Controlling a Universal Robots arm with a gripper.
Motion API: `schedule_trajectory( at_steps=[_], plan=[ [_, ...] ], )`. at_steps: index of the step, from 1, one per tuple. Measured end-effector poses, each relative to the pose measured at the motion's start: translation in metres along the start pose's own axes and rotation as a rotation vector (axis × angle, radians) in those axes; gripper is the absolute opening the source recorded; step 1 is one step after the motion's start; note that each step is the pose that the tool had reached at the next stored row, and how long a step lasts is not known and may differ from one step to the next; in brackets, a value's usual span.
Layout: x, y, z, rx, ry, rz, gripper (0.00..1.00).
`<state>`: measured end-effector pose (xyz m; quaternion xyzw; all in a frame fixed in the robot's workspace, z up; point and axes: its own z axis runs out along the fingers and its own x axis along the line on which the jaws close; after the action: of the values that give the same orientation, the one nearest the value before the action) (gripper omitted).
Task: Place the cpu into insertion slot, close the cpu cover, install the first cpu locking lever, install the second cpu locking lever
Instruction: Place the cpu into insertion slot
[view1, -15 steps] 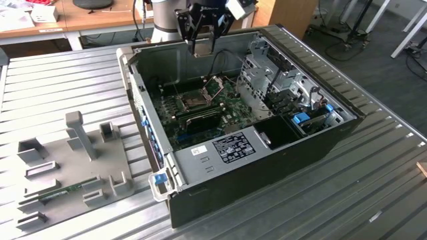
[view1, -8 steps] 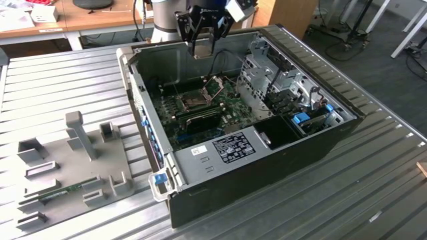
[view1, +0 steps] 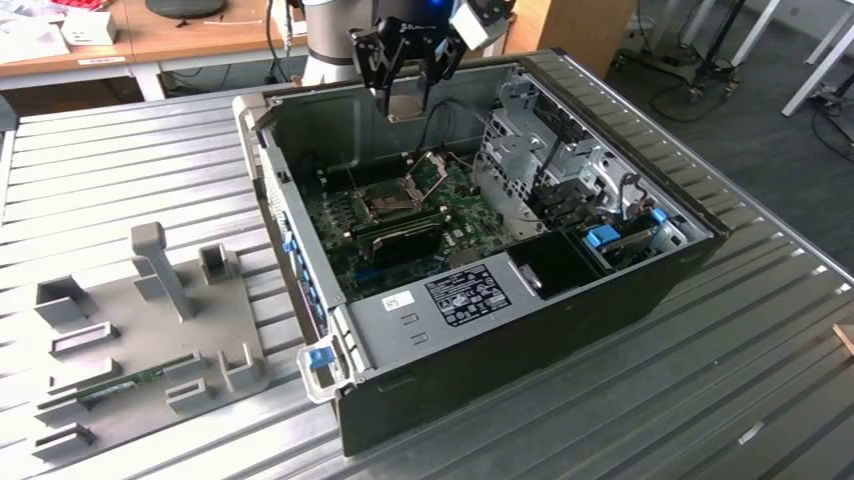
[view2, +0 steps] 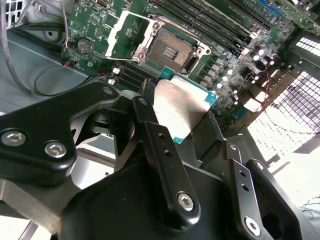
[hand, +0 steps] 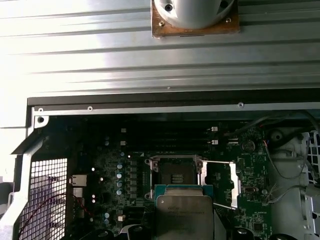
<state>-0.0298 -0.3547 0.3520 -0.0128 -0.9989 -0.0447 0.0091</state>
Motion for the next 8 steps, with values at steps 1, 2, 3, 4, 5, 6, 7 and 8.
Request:
schedule_trajectory(
  at_steps=[1, 2, 3, 4, 5, 6, 7, 8],
  plan=[
    [0.0000, -0.0001, 0.0006, -0.0003, -0.0001, 0.000, 0.54],
    [0.0000, -0.0001, 0.0011, -0.0003, -0.0001, 0.000, 0.54],
    [0.0000, -0.0001, 0.0011, -0.0003, -0.0001, 0.000, 0.54],
    [0.0000, -0.0001, 0.0011, -0.0003, -0.0001, 0.000, 0.54],
    [0.0000, -0.0001, 0.0011, -0.0003, -0.0001, 0.000, 0.54],
    [0.0000, -0.0001, 0.0011, -0.0002, -0.0001, 0.000, 0.54],
    [0.0000, -0.0001, 0.0012, -0.0003, -0.0001, 0.000, 0.54],
    [0.0000, -0.0001, 0.0011, -0.0002, -0.0001, 0.000, 0.54]
  ],
)
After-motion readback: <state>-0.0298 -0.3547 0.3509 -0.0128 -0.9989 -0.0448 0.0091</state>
